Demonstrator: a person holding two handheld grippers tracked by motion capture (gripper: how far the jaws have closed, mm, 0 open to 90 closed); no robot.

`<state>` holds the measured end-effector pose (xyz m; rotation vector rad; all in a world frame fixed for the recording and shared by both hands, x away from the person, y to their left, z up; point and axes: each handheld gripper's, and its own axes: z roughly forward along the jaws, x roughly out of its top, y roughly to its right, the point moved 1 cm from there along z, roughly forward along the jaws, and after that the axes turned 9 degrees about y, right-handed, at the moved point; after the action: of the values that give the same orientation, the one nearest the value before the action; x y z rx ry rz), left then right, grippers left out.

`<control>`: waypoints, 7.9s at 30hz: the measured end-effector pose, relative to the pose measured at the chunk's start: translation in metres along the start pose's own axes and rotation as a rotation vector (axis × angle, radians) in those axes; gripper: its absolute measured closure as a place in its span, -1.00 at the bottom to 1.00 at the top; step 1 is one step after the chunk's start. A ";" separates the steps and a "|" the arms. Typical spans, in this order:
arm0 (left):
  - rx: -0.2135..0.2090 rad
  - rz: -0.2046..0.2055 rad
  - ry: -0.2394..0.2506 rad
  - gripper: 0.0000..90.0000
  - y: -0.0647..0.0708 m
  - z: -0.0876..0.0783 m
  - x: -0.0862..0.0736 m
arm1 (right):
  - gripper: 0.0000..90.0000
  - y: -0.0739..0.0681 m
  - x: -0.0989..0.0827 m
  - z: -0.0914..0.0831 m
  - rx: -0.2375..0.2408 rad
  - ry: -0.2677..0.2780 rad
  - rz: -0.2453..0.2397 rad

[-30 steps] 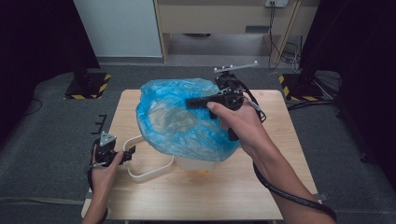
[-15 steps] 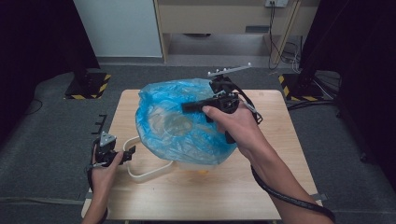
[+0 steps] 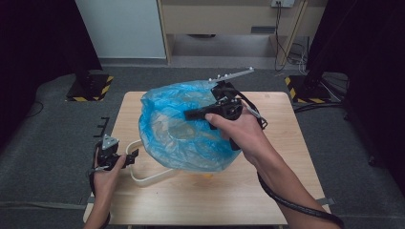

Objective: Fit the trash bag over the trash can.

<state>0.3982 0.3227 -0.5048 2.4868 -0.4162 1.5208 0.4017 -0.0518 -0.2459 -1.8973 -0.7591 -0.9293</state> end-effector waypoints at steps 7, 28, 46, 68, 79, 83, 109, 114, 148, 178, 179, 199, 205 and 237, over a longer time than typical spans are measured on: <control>0.000 -0.001 0.002 -0.87 0.000 0.000 0.000 | 0.98 -0.003 -0.004 0.001 0.002 -0.022 -0.024; 0.000 0.000 0.003 -0.87 0.000 0.000 0.000 | 0.95 -0.021 -0.016 0.000 0.014 -0.104 -0.109; 0.002 -0.002 0.006 -0.87 -0.001 -0.001 0.000 | 0.30 -0.025 -0.017 -0.003 -0.023 -0.111 -0.161; 0.001 -0.002 0.005 -0.87 0.000 -0.001 0.000 | 0.39 -0.022 -0.008 -0.013 -0.027 -0.051 -0.148; 0.001 0.000 0.004 -0.87 0.000 -0.001 0.000 | 0.91 -0.014 0.006 0.000 -0.072 -0.043 -0.140; 0.000 0.000 0.002 -0.87 -0.001 0.000 0.000 | 0.89 -0.011 0.010 0.006 -0.086 -0.030 -0.129; -0.003 0.003 0.002 -0.87 0.000 0.000 0.000 | 1.00 0.015 0.012 0.019 -0.044 -0.023 0.092; -0.003 0.003 0.001 -0.87 0.000 0.000 0.000 | 1.00 0.011 0.010 0.024 -0.026 -0.047 0.101; -0.001 -0.001 0.001 -0.87 -0.002 -0.001 0.000 | 0.37 -0.010 0.021 0.005 -0.037 -0.059 -0.037; -0.013 -0.003 0.003 -0.87 0.000 -0.001 0.000 | 0.75 0.033 0.018 0.073 -0.228 -0.240 -0.029; -0.012 -0.003 0.003 -0.87 0.000 -0.001 0.000 | 0.75 0.034 0.017 0.074 -0.235 -0.248 -0.030; -0.017 -0.003 0.001 -0.86 0.000 0.000 0.000 | 0.75 0.047 0.010 0.095 -0.292 -0.337 -0.027; -0.017 -0.003 0.001 -0.86 0.000 0.000 0.000 | 0.74 0.049 0.010 0.096 -0.289 -0.338 -0.026; -0.019 -0.001 -0.002 -0.86 0.000 -0.001 0.000 | 0.71 0.041 0.009 0.087 -0.215 -0.364 0.004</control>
<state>0.3980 0.3233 -0.5045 2.4735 -0.4277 1.5069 0.4655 0.0091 -0.2860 -2.2931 -0.8936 -0.6911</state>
